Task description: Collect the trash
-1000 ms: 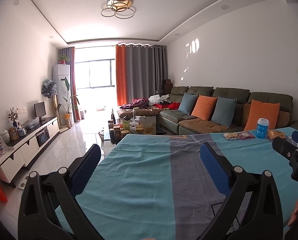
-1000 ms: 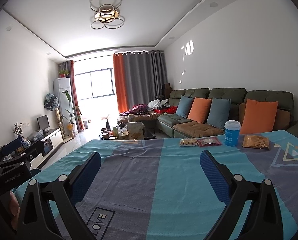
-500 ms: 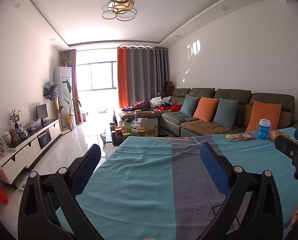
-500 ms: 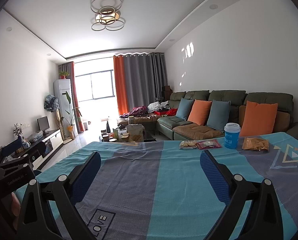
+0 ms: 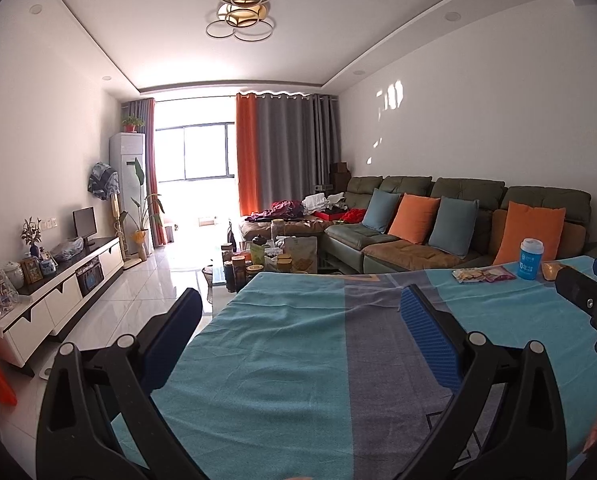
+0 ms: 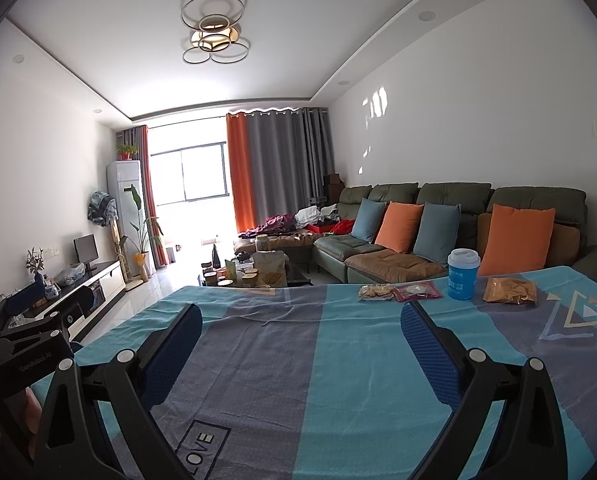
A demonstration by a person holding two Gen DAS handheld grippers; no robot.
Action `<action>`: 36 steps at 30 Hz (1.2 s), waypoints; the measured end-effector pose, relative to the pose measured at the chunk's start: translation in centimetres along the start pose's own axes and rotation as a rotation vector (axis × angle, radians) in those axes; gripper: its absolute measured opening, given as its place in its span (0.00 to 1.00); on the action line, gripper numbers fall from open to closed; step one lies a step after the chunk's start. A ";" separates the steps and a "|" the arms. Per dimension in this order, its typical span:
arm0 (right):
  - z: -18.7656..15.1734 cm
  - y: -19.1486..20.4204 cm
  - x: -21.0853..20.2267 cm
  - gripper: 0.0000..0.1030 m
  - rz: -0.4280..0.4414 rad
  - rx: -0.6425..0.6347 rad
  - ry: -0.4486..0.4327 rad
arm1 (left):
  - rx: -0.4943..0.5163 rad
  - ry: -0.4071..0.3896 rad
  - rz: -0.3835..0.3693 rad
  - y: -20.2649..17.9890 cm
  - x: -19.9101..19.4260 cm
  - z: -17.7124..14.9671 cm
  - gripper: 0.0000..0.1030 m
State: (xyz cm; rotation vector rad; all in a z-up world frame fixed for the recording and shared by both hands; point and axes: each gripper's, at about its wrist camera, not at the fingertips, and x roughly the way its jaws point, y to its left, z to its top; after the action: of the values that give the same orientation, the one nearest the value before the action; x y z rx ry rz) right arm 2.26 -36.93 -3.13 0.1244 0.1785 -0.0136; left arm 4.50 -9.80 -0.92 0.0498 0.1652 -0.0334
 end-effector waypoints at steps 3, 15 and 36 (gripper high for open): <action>0.1 0.0 -0.1 0.93 0.000 0.001 -0.003 | 0.000 0.002 0.000 0.0 0.0 0.0 0.95; 0.2 -0.1 -0.1 0.93 -0.001 0.001 -0.004 | 0.003 0.002 0.002 -0.1 0.1 0.0 0.95; 0.1 0.0 -0.1 0.93 0.000 0.001 -0.005 | 0.002 0.004 0.001 -0.1 0.2 -0.1 0.95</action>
State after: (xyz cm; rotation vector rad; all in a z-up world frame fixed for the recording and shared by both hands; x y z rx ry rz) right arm 2.16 -36.99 -3.05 0.1253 0.1733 -0.0141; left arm 4.66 -9.93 -1.01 0.0523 0.1691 -0.0330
